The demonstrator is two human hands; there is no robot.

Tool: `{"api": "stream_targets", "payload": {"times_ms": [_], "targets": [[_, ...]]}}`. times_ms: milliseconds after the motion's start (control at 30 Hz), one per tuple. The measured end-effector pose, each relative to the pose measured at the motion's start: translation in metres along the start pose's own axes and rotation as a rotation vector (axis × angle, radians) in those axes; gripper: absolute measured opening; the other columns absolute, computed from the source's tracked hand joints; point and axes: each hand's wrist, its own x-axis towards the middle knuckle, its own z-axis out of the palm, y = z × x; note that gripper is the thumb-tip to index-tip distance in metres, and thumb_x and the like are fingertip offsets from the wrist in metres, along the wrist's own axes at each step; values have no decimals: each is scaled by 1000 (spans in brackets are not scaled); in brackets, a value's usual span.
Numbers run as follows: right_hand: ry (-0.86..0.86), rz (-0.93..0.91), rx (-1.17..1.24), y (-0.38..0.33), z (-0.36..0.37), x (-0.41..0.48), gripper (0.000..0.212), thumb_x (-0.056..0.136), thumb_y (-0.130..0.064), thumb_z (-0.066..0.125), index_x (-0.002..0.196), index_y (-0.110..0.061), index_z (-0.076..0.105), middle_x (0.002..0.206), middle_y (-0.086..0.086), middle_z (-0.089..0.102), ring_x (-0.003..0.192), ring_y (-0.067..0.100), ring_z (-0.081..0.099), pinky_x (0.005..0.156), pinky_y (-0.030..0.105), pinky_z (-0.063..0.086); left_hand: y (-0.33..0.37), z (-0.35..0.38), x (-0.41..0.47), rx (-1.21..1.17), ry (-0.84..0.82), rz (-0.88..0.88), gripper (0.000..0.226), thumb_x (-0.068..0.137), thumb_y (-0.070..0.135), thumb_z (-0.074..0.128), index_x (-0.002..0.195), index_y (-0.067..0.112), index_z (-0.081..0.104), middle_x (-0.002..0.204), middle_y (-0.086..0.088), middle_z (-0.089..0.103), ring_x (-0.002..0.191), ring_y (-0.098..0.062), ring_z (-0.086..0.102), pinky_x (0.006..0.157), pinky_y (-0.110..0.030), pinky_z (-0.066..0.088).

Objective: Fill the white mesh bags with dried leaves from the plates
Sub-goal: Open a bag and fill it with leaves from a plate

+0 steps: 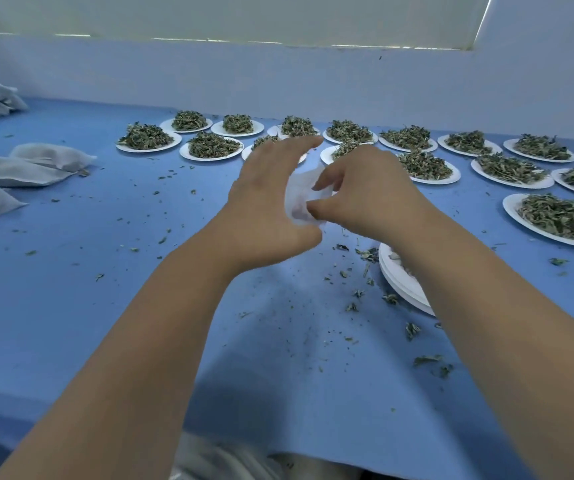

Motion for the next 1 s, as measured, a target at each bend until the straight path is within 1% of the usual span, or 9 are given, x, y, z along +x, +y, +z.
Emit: {"api": "stream_targets", "payload": {"times_ms": [67, 133, 300, 433, 500, 667, 800, 900, 1000], "targets": [[9, -13, 39, 0, -4, -2, 33, 67, -42, 79, 98, -29, 78, 73, -19, 61, 69, -1, 61, 57, 18, 45, -6, 4, 0, 60, -97, 17, 110, 67, 33, 78, 152, 51, 10, 155, 19, 24, 150, -9, 13, 115, -43, 30], [-9, -13, 96, 0, -4, -5, 30, 70, -31, 74, 100, -28, 79, 69, -22, 61, 65, -4, 62, 51, 10, 43, -11, 11, 4, 63, -78, 5, 118, 68, 32, 85, 154, 48, 6, 151, 12, 34, 144, -11, 28, 111, -46, 38], [-61, 40, 276, 13, -7, -13, 14, 78, -29, 72, 90, -29, 80, 56, -19, 61, 36, 0, 47, 38, 12, 35, -19, 28, 16, 96, 74, 59, 73, 72, 34, 74, 138, 36, 41, 109, 8, 63, 101, -16, 60, 86, -40, 53], [-144, -11, 272, 22, -15, -19, 10, 87, -32, 71, 90, -38, 80, 98, -12, 74, 78, 0, 68, 71, 29, 59, -20, 35, 19, 106, 94, 25, 41, 71, 40, 66, 100, 52, 39, 91, 28, 58, 80, 6, 56, 58, -14, 39], [-252, -36, 301, 23, -15, -21, 17, 92, -27, 67, 93, -39, 79, 97, -8, 75, 76, 19, 67, 71, 37, 56, -23, 39, 20, 76, 105, 21, 40, 72, 34, 68, 100, 49, 43, 92, 21, 59, 78, 2, 56, 58, -18, 40], [-227, -5, 361, 25, -12, -18, 19, 91, -22, 64, 84, -29, 80, 59, -17, 62, 44, 11, 38, 44, 20, 34, -24, 45, 21, 58, 122, 82, 29, 70, 36, 65, 92, 40, 46, 80, 16, 57, 68, -4, 53, 52, -16, 38], [-175, -26, 413, 25, -20, -23, 15, 90, -33, 69, 84, -26, 81, 89, 4, 77, 69, 29, 62, 64, 33, 48, -25, 49, 24, 110, 151, 37, 24, 75, 30, 66, 76, 33, 42, 72, 7, 56, 63, -11, 51, 51, -32, 42], [16, -18, 318, 47, -39, -34, 7, 87, -36, 74, 83, -32, 78, 89, -13, 76, 72, -5, 67, 61, 18, 49, -23, 52, 28, 140, 130, 11, 27, 76, 27, 66, 76, 29, 39, 71, 6, 53, 62, -13, 49, 53, -34, 42], [-217, 40, 26, 77, -65, -54, 20, 84, -47, 74, 103, -45, 70, 88, -30, 63, 74, -22, 57, 56, 5, 40, -14, 60, 35, 123, 36, 29, 30, 78, 24, 66, 75, 31, 38, 71, 8, 50, 63, -11, 48, 53, -32, 38]]}}
